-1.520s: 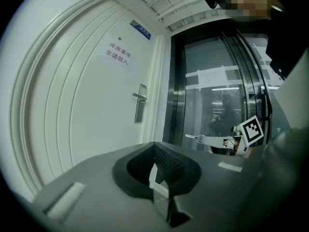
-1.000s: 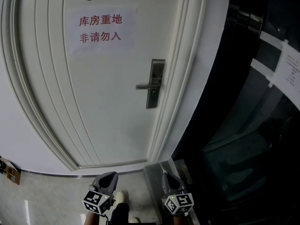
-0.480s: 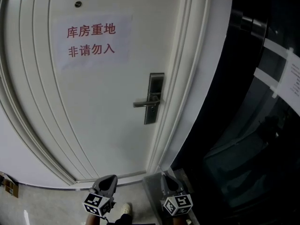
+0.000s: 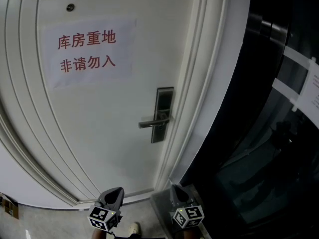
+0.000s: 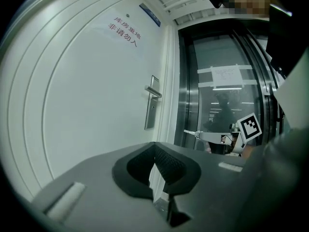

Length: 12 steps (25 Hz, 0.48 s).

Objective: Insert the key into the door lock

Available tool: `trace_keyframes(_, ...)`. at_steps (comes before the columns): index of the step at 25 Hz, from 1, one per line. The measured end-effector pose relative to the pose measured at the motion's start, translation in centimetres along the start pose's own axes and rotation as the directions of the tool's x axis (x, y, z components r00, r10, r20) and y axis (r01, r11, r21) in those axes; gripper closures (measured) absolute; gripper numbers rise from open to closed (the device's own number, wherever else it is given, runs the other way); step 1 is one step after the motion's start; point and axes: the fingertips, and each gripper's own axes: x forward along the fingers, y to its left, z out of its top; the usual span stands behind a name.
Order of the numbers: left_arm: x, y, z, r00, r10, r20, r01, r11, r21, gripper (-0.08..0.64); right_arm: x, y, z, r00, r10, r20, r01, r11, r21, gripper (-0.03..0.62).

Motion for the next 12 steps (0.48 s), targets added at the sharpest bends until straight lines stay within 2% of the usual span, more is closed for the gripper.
trace_keyframes(12, 4.1, 2.9, 1.0, 1.000, -0.026, -0.001, 0.026, 1.000, 0.005, 0.557, 4.9, -1.4, 1.3, 1.000, -0.017, 0.011, 0.017, 1.000, -0.023, 0.581)
